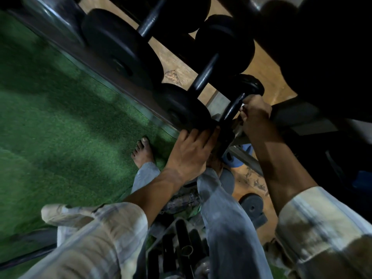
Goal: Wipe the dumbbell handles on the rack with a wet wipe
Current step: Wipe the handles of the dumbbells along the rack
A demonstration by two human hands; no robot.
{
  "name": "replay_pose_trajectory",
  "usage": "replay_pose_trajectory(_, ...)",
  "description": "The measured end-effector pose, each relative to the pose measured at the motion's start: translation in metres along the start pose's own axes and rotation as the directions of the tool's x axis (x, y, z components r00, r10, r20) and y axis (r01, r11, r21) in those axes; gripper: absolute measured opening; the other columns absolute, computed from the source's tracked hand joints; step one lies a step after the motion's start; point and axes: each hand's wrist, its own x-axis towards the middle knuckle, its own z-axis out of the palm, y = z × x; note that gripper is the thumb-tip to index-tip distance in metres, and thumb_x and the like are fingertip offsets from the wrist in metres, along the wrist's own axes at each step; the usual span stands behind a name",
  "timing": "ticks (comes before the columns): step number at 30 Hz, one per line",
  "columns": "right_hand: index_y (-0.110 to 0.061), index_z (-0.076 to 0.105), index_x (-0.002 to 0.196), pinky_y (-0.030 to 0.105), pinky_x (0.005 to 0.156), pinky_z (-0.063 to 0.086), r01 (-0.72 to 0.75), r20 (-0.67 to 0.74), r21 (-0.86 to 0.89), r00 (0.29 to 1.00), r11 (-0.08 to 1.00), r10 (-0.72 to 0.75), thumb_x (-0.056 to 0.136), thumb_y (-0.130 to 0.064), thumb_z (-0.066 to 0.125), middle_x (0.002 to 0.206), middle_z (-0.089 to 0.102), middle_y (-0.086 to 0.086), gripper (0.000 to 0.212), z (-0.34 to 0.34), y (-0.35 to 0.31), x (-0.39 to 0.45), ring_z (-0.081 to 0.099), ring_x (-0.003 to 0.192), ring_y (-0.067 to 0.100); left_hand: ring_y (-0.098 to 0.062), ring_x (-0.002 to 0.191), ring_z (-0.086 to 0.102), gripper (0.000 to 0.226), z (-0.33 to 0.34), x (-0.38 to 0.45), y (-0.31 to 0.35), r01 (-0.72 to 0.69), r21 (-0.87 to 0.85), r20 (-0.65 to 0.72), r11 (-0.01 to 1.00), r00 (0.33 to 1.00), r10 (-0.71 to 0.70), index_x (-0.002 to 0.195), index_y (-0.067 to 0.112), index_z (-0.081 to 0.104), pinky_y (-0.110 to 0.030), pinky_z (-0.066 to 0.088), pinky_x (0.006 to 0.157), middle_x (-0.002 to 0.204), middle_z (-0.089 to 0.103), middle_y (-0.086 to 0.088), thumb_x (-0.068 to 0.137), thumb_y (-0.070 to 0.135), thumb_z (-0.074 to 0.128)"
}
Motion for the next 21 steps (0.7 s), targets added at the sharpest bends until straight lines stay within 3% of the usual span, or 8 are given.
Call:
replay_pose_trajectory(2, -0.009, 0.048, 0.072, 0.030, 0.053, 0.034, -0.047, 0.047, 0.073, 0.998, 0.996, 0.043, 0.086, 0.005, 0.061, 0.060, 0.039, 0.006, 0.024, -0.0002, -0.0048, -0.0009, 0.036, 0.051, 0.015, -0.034, 0.093, 0.054, 0.073, -0.0008, 0.0005, -0.0041, -0.018, 0.002, -0.004, 1.000, 1.000, 0.018, 0.149, 0.006, 0.047, -0.043, 0.037, 0.077, 0.126, 0.064, -0.012, 0.078, 0.013, 0.063)
replay_pose_trajectory(5, -0.010, 0.041, 0.068, 0.029, 0.050, 0.026, -0.064, 0.058, 0.134, 0.997, 0.989, 0.057, 0.085, 0.013, 0.057, 0.057, 0.031, 0.004, 0.033, -0.0005, -0.0064, -0.0066, 0.028, 0.046, 0.013, -0.034, 0.093, 0.055, 0.073, -0.0008, 0.0006, -0.0055, -0.024, 0.003, 0.005, 1.000, 1.000, 0.024, 0.150, 0.007, 0.045, -0.044, 0.038, 0.077, 0.125, 0.063, -0.012, 0.079, 0.013, 0.061)
replay_pose_trajectory(11, -0.006, 0.051, 0.075, 0.023, 0.050, 0.027, -0.122, 0.161, 0.078, 0.981, 0.989, 0.108, 0.077, -0.003, 0.061, 0.064, 0.046, 0.006, 0.010, -0.0010, -0.0060, -0.0067, 0.038, 0.053, 0.014, -0.034, 0.094, 0.054, 0.076, -0.0031, 0.0002, -0.0046, -0.021, -0.015, -0.012, 1.000, 1.000, 0.021, 0.151, 0.006, 0.044, -0.045, 0.040, 0.078, 0.126, 0.064, -0.012, 0.078, 0.013, 0.064)
replay_pose_trajectory(14, -0.010, 0.051, 0.077, 0.022, 0.045, 0.026, -0.089, 0.137, 0.058, 0.987, 0.994, 0.080, 0.068, -0.005, 0.066, 0.051, 0.041, 0.000, 0.018, 0.0008, -0.0017, -0.0042, 0.034, 0.042, 0.013, -0.034, 0.094, 0.054, 0.076, -0.0021, -0.0002, -0.0045, -0.015, -0.018, -0.015, 1.000, 1.000, 0.015, 0.151, 0.007, 0.045, -0.044, 0.039, 0.078, 0.126, 0.064, -0.011, 0.077, 0.014, 0.063)
replay_pose_trajectory(17, -0.014, 0.050, 0.074, 0.021, 0.042, 0.030, -0.072, 0.133, -0.005, 0.988, 0.997, 0.072, 0.069, -0.006, 0.070, 0.059, 0.047, -0.001, 0.023, 0.0011, 0.0006, -0.0038, 0.042, 0.044, 0.009, -0.035, 0.094, 0.054, 0.075, -0.0006, -0.0009, -0.0044, -0.019, -0.032, -0.012, 0.999, 1.000, 0.019, 0.151, 0.006, 0.044, -0.045, 0.040, 0.078, 0.127, 0.064, -0.012, 0.078, 0.014, 0.063)
replay_pose_trajectory(21, -0.004, 0.058, 0.090, 0.018, 0.039, 0.033, -0.057, 0.080, -0.022, 0.995, 0.998, 0.059, 0.070, -0.004, 0.078, 0.071, 0.059, 0.009, 0.028, 0.0045, -0.0026, -0.0059, 0.047, 0.037, 0.011, -0.035, 0.096, 0.054, 0.074, -0.0004, -0.0010, -0.0040, -0.011, -0.033, 0.013, 0.999, 1.000, 0.011, 0.153, 0.007, 0.041, -0.046, 0.039, 0.080, 0.130, 0.062, -0.013, 0.081, 0.013, 0.060)
